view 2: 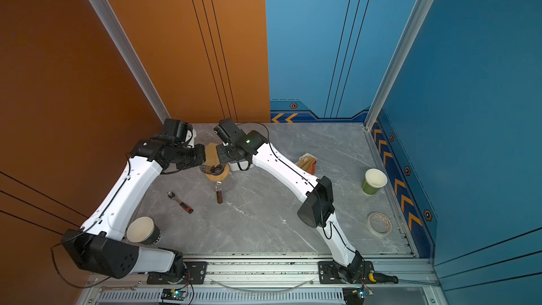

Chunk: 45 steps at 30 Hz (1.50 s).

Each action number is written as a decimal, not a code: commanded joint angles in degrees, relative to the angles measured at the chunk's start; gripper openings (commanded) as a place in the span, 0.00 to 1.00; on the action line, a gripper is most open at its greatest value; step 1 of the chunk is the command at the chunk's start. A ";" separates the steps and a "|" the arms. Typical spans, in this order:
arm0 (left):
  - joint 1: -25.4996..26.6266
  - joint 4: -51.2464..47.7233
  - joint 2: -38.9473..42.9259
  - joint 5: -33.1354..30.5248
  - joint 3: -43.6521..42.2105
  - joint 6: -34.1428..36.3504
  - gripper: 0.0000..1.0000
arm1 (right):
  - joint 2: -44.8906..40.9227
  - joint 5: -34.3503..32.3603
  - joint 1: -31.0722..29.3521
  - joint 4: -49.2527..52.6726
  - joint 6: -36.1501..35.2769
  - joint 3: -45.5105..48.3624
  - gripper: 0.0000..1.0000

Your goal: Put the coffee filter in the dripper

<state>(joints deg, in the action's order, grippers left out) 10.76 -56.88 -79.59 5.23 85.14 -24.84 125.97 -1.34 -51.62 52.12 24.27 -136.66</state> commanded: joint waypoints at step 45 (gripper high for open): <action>-5.03 -1.36 -5.06 12.72 0.70 0.67 0.03 | 1.46 2.79 0.53 2.11 0.60 -2.73 0.20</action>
<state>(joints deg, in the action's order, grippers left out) 6.68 -56.88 -83.85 14.15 84.49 -24.84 126.04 1.30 -51.35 53.21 24.47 -137.75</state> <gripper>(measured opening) 0.046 0.204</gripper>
